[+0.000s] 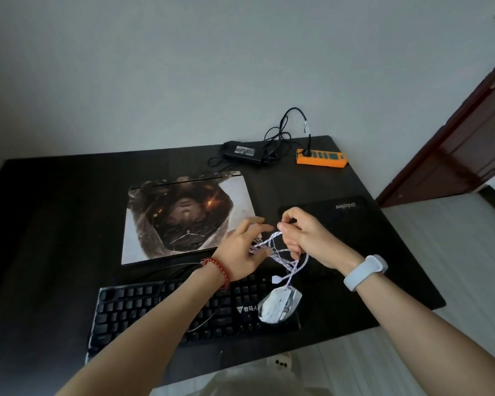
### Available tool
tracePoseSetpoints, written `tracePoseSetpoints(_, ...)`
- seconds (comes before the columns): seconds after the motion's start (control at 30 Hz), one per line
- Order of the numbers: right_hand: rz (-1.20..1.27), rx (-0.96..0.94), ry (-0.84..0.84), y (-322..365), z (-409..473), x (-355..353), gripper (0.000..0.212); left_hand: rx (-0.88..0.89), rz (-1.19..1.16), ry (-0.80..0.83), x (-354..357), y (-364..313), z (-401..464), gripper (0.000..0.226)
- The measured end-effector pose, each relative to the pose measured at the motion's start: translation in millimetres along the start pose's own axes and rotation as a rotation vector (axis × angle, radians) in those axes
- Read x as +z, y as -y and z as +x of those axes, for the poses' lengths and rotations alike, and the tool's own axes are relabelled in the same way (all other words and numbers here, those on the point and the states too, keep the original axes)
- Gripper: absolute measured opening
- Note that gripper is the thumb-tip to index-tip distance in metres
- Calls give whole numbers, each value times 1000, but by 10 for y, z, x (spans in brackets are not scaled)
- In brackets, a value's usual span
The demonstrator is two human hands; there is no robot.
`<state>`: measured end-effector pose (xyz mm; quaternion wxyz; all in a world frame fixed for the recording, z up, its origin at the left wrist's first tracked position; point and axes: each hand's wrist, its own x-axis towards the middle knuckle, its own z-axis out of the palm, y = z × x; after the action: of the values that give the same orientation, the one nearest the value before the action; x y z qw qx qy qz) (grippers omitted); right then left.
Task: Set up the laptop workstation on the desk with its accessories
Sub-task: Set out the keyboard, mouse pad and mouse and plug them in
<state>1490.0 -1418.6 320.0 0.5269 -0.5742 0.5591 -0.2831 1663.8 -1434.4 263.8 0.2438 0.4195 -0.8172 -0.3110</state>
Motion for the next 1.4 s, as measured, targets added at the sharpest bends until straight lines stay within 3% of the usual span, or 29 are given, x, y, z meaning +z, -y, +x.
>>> tracePoseSetpoints(0.07, 50, -7, 9, 66, 37, -205, 7, 6, -76, 79, -20, -123, 189, 47)
tracePoseSetpoints(0.27, -74, 9, -60, 150, 239, -922, 10, -113, -202, 219, 172, -445, 867, 18)
tracePoseSetpoints(0.4, -165, 87, -39, -45, 386, -1470, 11, -254, -446, 335, 462, -535, 1233, 26)
tracePoseSetpoints(0.67, -379, 149, 15, -560, 1033, -1946, 11, -535, -854, 241, 892, -392, 1690, 29)
tracePoseSetpoints(0.9, -405, -7, -17, -852, 1487, -1919, 16, -652, -662, 32, 1005, -97, 1883, 23)
tracePoseSetpoints(1.07, -211, 39, -53, -1109, 1587, -1833, 22, -592, -392, -69, 951, 140, 2024, 25)
tracePoseSetpoints(1.13, -163, 72, -140, -1275, 1554, -1837, 25, -571, -280, -95, 925, 249, 2058, 26)
tracePoseSetpoints(1.2, -252, 120, -219, -1499, 1437, -1851, 36, -582, -239, -110, 907, 349, 2058, 24)
tracePoseSetpoints(1.33, -710, 312, -84, -1938, 1073, -1698, 85, -650, -196, -135, 942, 481, 1986, 15)
tracePoseSetpoints(1.4, -828, 352, -83, -2057, 994, -1572, 91, -666, -194, -151, 984, 521, 1956, 10)
